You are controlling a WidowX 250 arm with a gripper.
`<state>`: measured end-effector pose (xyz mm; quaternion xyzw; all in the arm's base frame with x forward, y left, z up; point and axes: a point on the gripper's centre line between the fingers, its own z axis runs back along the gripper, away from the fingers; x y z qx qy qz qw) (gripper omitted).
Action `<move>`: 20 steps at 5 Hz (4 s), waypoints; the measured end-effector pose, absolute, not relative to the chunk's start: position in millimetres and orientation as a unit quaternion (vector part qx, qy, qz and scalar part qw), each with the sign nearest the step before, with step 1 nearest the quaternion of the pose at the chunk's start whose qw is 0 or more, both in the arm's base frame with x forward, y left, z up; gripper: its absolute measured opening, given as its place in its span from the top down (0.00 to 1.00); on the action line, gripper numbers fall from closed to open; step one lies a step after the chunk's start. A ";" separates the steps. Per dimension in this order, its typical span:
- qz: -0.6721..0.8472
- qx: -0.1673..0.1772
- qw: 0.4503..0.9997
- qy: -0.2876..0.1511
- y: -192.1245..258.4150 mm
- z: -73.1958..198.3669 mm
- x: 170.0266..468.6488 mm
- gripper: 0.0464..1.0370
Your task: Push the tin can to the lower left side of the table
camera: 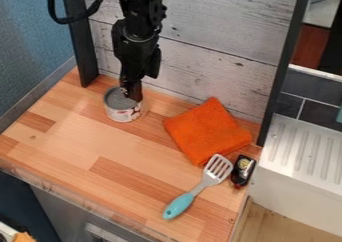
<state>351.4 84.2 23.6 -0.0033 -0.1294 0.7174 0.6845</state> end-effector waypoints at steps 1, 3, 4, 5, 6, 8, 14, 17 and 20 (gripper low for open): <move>0.720 0.007 0.684 -0.115 83.2 10.4 348.1 0.04; 0.743 0.020 0.663 -0.090 81.6 -12.2 344.0 0.04; 0.758 0.026 0.647 -0.083 83.9 -20.7 351.6 0.04; 0.777 0.035 0.625 -0.066 85.7 -28.3 361.2 0.04; 0.798 0.034 0.599 -0.059 97.4 -29.7 370.5 0.04; 0.853 0.028 0.519 -0.050 125.4 -29.4 374.0 0.04; 0.937 0.065 0.336 -0.066 204.6 -26.1 308.4 0.04; 0.948 0.115 0.284 -0.082 238.3 -21.9 278.0 0.04; 0.937 0.047 0.334 -0.096 213.4 18.0 300.4 0.04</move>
